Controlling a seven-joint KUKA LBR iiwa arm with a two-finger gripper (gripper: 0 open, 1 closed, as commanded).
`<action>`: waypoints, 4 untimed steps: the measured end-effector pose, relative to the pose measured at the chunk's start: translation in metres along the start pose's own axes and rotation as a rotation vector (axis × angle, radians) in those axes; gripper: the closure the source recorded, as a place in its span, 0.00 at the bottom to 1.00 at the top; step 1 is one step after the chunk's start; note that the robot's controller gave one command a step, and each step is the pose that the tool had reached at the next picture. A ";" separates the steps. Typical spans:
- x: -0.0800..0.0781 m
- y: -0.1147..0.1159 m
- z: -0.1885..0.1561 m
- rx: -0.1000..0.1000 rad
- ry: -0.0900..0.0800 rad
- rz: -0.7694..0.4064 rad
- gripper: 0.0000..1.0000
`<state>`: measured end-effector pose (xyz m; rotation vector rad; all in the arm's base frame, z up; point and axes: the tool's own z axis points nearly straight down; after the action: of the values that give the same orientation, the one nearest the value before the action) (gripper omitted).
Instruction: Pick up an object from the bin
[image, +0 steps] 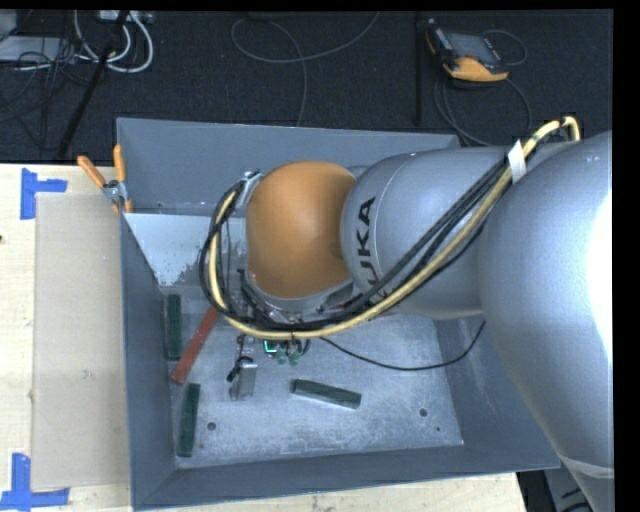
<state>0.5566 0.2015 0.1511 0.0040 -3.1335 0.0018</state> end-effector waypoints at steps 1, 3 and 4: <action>-0.027 -0.122 -0.055 0.003 -0.014 -0.040 0.00; 0.068 -0.179 0.083 -0.003 -0.008 -0.113 0.00; 0.067 -0.181 0.083 -0.002 -0.007 -0.105 1.00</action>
Offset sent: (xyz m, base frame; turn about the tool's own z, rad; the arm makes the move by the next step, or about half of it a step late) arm 0.0255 -0.1162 0.0534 -0.0479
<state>0.4894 0.0203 0.0692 0.1695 -3.1358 -0.0015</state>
